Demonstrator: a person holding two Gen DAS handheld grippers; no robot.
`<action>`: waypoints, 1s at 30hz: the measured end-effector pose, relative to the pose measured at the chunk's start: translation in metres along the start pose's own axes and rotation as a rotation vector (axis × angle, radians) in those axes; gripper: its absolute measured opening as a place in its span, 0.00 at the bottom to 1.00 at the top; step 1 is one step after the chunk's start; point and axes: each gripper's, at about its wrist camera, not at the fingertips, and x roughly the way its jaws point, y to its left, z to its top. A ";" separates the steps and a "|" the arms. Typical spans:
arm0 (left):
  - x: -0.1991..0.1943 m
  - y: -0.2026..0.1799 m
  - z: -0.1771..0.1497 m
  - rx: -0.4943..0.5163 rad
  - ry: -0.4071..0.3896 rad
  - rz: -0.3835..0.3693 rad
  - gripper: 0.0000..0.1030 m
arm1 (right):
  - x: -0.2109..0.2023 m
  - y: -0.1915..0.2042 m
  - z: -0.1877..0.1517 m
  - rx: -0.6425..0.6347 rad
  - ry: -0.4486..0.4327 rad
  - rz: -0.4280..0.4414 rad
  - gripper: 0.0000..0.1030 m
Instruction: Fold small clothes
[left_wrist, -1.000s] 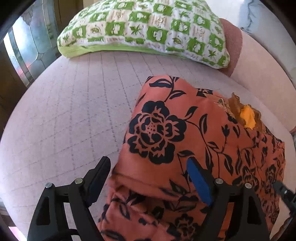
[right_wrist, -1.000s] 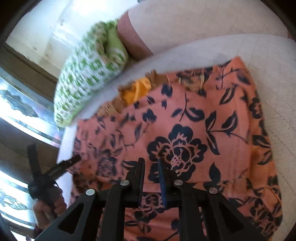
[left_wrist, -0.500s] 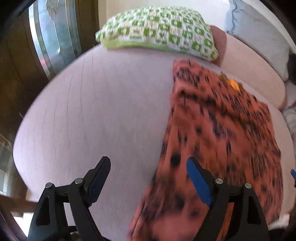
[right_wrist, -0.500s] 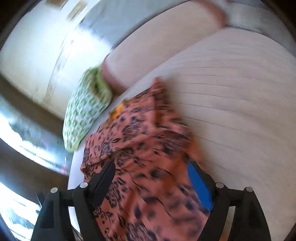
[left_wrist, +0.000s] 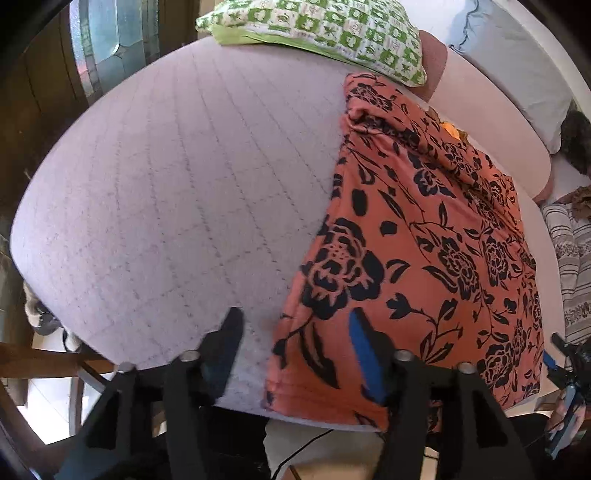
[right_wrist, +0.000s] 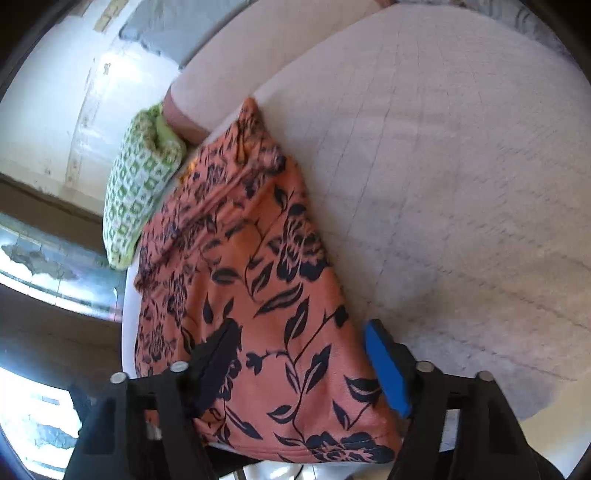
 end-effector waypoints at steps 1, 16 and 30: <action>0.004 -0.003 0.000 0.009 0.007 -0.003 0.63 | 0.005 0.000 -0.001 -0.012 0.011 -0.022 0.65; 0.019 -0.020 -0.006 0.067 -0.010 -0.042 0.07 | 0.020 0.021 -0.012 -0.156 0.078 -0.039 0.37; 0.014 -0.019 -0.006 0.047 -0.029 -0.033 0.05 | 0.012 0.025 -0.015 -0.183 0.033 -0.050 0.08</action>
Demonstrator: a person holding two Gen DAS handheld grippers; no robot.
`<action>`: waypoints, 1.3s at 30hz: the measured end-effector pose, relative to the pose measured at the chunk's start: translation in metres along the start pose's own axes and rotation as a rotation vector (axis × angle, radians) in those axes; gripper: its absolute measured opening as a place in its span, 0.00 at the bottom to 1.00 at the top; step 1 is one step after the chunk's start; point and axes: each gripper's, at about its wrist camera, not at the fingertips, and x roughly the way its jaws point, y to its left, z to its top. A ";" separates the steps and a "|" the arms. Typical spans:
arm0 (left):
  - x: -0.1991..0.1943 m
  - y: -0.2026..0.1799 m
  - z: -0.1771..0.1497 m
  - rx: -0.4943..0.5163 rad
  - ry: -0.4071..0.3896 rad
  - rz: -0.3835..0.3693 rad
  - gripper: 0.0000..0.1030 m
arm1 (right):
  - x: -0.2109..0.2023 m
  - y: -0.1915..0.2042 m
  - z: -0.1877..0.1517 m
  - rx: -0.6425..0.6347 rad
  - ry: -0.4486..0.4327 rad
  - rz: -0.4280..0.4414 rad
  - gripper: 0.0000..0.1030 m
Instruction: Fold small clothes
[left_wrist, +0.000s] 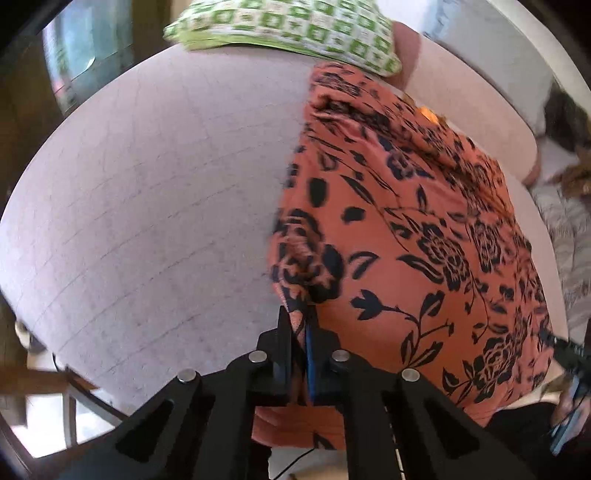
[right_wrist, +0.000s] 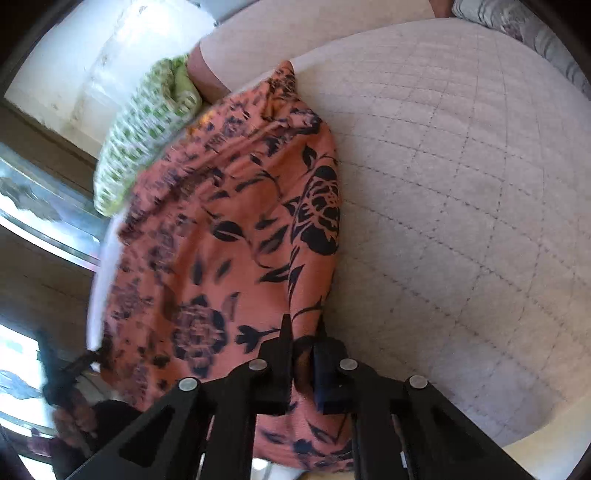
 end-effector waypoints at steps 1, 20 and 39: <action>-0.007 0.005 0.000 -0.022 -0.009 -0.027 0.05 | -0.006 0.002 -0.001 -0.001 -0.020 0.015 0.08; -0.046 0.043 0.014 -0.120 -0.019 -0.003 0.78 | -0.036 -0.036 -0.019 0.227 0.027 0.097 0.18; 0.008 -0.005 -0.002 0.054 0.152 -0.095 0.25 | -0.001 -0.004 -0.036 0.129 0.192 0.158 0.30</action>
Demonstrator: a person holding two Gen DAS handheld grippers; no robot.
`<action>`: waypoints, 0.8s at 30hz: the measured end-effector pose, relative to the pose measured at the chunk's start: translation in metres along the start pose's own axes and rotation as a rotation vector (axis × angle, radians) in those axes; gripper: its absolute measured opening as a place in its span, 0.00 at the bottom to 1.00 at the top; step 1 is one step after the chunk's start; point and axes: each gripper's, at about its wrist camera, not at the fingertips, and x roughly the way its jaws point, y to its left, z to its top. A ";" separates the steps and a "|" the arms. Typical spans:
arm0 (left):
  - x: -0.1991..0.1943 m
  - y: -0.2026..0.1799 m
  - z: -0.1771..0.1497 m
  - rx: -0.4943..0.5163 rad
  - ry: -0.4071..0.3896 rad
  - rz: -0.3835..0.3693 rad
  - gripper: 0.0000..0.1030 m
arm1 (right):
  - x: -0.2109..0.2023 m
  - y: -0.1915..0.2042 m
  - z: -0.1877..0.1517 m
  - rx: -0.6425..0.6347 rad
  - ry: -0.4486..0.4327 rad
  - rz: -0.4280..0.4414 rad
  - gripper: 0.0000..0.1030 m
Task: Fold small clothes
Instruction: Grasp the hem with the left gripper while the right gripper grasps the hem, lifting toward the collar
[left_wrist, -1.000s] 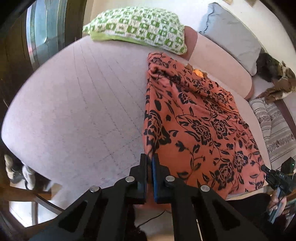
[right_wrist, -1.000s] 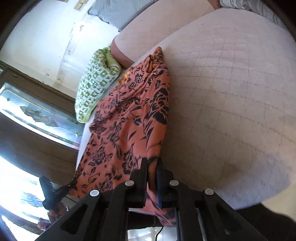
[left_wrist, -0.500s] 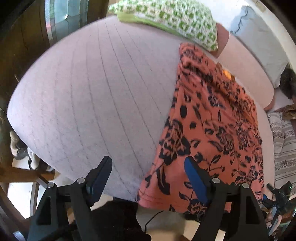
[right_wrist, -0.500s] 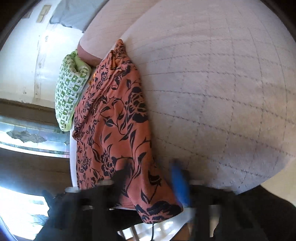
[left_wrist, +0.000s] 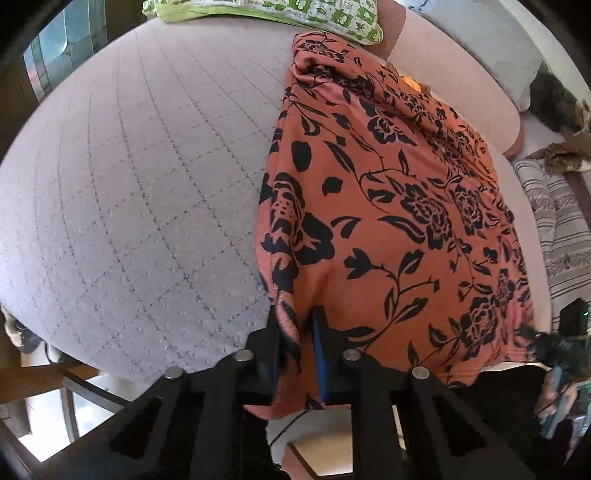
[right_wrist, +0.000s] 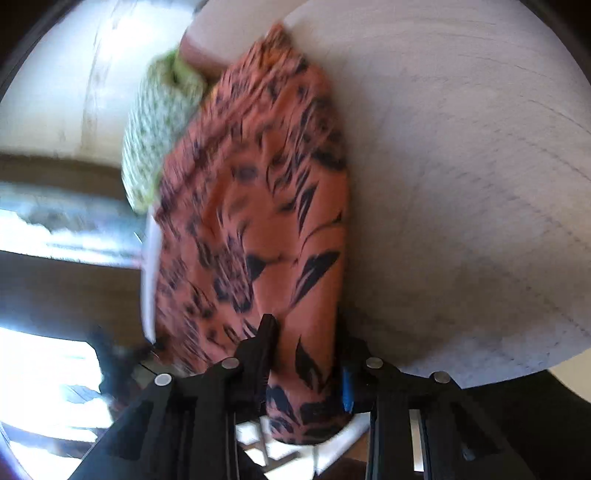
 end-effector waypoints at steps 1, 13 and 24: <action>0.002 0.003 0.001 -0.022 0.015 -0.042 0.31 | 0.003 0.007 -0.002 -0.030 -0.008 -0.034 0.30; -0.016 0.010 0.033 -0.021 -0.014 -0.186 0.07 | -0.016 0.063 0.019 -0.129 -0.073 0.103 0.10; -0.053 0.005 0.201 -0.099 -0.134 -0.376 0.07 | -0.042 0.091 0.172 -0.009 -0.308 0.256 0.09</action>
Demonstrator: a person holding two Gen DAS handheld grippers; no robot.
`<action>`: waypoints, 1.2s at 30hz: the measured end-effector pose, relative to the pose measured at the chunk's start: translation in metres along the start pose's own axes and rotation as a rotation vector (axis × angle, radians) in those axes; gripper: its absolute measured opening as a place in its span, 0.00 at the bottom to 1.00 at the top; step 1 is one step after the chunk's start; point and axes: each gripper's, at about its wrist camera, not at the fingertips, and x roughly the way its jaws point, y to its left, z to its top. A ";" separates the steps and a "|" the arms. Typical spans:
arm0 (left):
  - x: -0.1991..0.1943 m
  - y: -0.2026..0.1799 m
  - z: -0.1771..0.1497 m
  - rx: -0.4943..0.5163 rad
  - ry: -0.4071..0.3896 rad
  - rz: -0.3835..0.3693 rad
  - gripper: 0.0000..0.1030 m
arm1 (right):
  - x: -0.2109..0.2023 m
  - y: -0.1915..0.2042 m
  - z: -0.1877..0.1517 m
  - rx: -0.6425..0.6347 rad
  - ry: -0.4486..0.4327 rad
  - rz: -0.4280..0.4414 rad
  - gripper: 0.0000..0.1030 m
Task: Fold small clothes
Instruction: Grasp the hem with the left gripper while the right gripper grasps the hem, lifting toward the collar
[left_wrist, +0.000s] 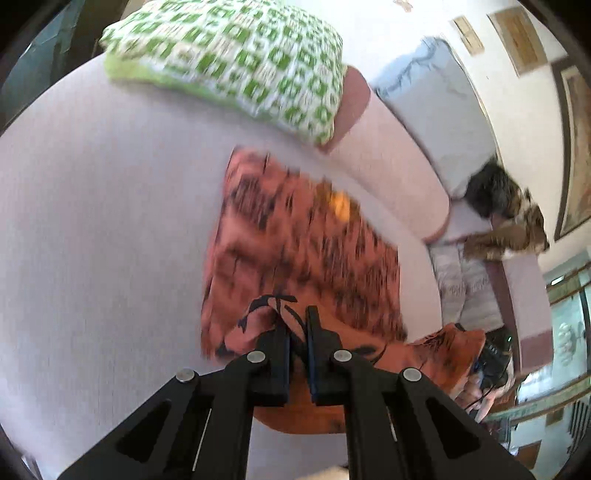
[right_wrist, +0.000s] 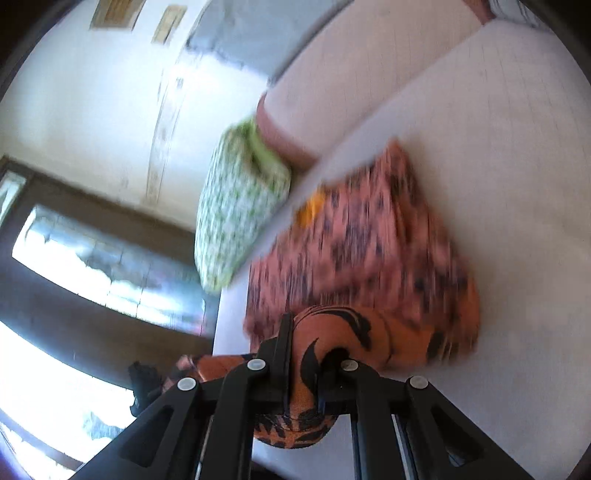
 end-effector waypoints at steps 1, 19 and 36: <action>0.008 -0.002 0.020 -0.002 -0.007 0.003 0.07 | 0.010 -0.002 0.020 0.022 -0.025 0.002 0.09; 0.112 0.067 0.125 -0.276 -0.298 0.055 0.45 | 0.145 -0.128 0.149 0.369 -0.036 0.080 0.14; 0.135 -0.027 -0.022 -0.042 -0.243 0.479 0.59 | 0.169 0.051 0.036 -0.276 0.131 -0.376 0.46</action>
